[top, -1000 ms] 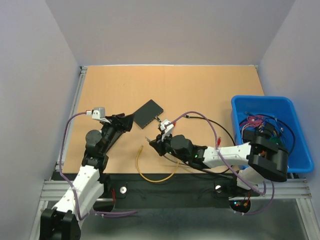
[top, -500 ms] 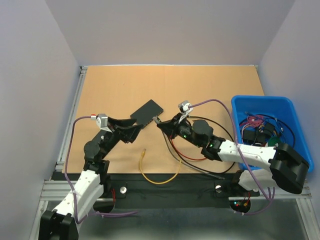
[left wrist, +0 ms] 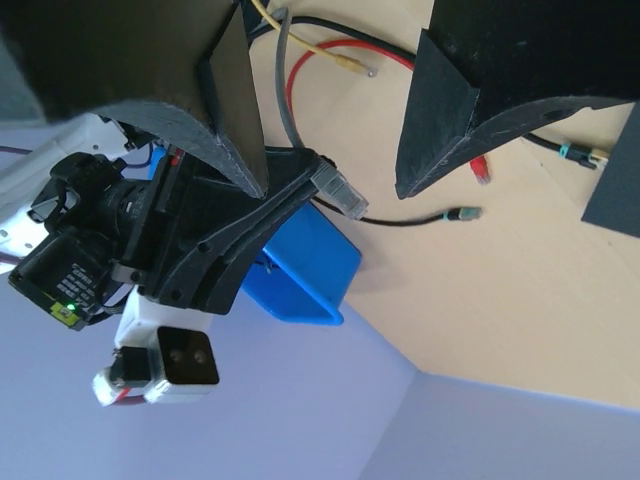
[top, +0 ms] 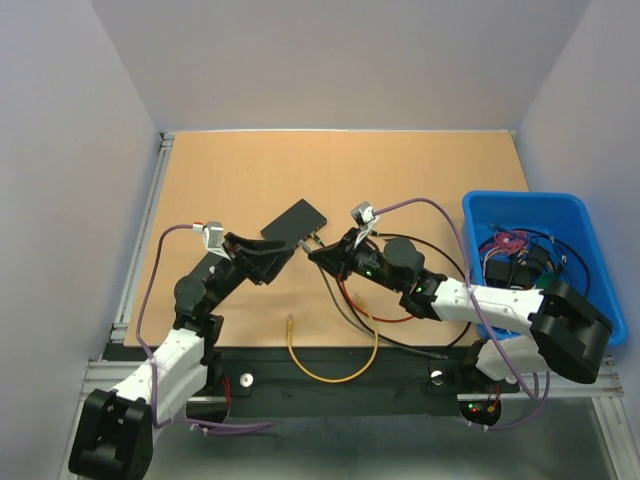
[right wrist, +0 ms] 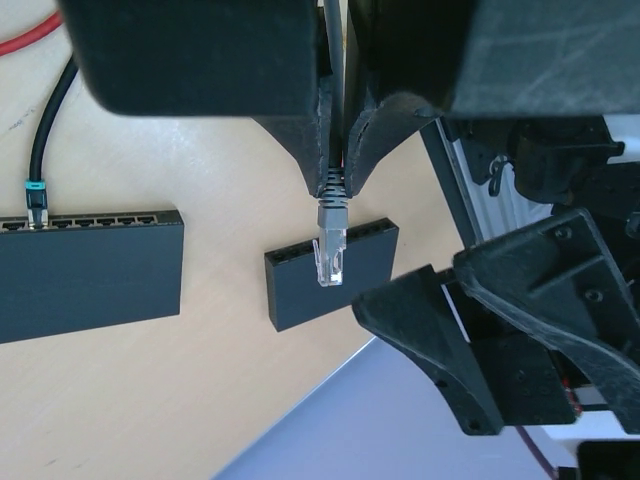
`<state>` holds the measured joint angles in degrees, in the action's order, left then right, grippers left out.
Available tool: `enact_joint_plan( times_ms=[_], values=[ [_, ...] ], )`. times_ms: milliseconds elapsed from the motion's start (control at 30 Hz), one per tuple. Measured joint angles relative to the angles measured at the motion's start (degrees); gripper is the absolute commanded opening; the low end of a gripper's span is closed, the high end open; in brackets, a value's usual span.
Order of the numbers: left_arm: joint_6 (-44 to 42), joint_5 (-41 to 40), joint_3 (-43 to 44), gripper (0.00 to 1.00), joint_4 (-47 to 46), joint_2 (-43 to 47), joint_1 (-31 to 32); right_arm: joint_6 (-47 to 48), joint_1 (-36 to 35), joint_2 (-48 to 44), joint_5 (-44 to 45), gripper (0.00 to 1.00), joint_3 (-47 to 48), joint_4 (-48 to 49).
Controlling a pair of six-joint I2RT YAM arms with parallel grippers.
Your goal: Insert the plug into the switch port
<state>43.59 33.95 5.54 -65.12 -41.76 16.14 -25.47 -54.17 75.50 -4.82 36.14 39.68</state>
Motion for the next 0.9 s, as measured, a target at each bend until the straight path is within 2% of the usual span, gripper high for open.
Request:
enact_joint_plan(
  times_ms=[167, 300, 500, 700, 900],
  values=[
    [0.61, -0.48, 0.63, 0.62, 0.74, -3.13, 1.77, 0.63, 0.00, 0.28, 0.07, 0.00, 0.00, 0.52],
    [0.44, -1.99, 2.97, 0.59, 3.63, -3.10, 2.75, 3.02, -0.70, 0.68, 5.40, 0.00, 0.04, 0.22],
    [-1.18, -8.55, 9.84, 0.58, 13.62, -5.44, 5.01, 7.72, -3.72, 4.39, 15.63, 0.01, 1.38, -1.99],
    [-2.01, -13.60, 12.92, 0.58, 19.58, -12.79, 6.95, 10.80, -5.16, 5.01, 22.34, 0.00, 2.08, -3.48],
    [-2.16, -14.82, 14.10, 0.57, 21.81, -20.98, 8.57, 11.78, -5.16, 5.05, 24.68, 0.00, 2.82, -3.74]
  ],
)
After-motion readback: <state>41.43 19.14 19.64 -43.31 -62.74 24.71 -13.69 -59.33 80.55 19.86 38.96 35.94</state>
